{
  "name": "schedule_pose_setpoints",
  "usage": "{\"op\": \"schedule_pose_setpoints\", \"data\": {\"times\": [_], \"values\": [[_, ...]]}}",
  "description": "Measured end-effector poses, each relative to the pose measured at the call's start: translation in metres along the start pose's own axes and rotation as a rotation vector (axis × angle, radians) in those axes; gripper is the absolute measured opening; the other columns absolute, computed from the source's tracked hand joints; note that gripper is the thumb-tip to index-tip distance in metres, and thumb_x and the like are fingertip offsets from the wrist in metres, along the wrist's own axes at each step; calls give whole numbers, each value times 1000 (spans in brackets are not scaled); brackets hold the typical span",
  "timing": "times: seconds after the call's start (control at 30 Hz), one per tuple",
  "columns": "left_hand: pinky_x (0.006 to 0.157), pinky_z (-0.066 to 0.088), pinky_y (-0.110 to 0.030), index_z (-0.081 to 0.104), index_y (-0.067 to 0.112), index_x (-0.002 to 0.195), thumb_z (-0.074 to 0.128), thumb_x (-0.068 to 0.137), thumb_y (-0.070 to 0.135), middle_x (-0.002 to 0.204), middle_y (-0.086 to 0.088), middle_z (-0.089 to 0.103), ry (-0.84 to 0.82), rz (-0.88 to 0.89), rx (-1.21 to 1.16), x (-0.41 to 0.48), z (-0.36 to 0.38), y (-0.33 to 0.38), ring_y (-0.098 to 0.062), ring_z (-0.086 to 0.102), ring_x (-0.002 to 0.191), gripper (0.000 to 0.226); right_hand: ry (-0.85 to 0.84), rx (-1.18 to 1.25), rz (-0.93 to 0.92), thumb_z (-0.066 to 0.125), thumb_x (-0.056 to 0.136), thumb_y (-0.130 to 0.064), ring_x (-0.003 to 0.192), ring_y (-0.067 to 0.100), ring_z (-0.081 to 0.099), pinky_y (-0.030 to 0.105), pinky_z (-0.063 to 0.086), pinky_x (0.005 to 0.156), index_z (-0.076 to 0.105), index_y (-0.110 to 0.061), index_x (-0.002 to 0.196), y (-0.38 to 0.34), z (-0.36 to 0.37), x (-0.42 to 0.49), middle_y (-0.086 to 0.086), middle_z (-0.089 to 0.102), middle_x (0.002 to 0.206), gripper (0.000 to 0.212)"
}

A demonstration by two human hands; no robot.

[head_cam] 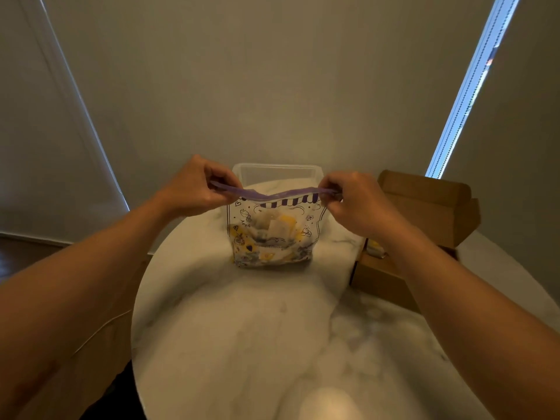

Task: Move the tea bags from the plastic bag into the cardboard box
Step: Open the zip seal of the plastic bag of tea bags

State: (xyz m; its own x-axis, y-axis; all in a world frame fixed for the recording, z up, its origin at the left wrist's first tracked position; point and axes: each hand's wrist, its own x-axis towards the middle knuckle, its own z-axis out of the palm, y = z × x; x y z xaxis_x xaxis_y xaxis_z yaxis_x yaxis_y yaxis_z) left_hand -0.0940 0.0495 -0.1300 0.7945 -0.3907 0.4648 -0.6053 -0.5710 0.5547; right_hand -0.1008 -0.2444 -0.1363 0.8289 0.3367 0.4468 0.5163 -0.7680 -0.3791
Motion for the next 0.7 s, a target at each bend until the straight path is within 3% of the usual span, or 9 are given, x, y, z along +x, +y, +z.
{"op": "schedule_pose_setpoints", "data": {"times": [0.13,0.3,0.43,0.57,0.7], "values": [[65,54,-37,74,16,90,78,77,4,79,-7,72,52,48,-7,-28,10,6,-27,66,72,18,35,-47,1,61,90,-7,68,3,51,15,35,56,68,-15,94,-10,4,-23,-4,62,81,11],[78,59,-38,73,13,102,75,79,-4,91,-6,74,34,78,-51,-59,11,15,-18,71,83,29,51,-99,23,61,91,-11,72,4,54,16,36,57,68,-14,96,-20,4,-53,-4,62,83,9],[78,60,-35,72,15,106,79,75,20,92,-2,74,-13,147,-22,-76,10,34,-17,71,85,32,46,-109,53,62,92,-13,79,11,60,22,48,64,68,-16,98,-28,5,-72,-3,65,88,9],[68,60,-31,74,22,102,76,77,46,88,8,71,-41,250,132,-79,13,59,-14,69,79,34,44,-104,52,64,91,-12,81,14,62,24,50,65,68,-17,96,-30,3,-86,-2,66,89,8],[61,56,-24,75,28,97,71,77,51,85,18,67,-167,297,284,-73,25,86,-6,65,74,31,10,-75,57,68,89,-12,82,13,63,33,58,75,68,-17,100,-26,6,-99,-1,68,93,12]]}}
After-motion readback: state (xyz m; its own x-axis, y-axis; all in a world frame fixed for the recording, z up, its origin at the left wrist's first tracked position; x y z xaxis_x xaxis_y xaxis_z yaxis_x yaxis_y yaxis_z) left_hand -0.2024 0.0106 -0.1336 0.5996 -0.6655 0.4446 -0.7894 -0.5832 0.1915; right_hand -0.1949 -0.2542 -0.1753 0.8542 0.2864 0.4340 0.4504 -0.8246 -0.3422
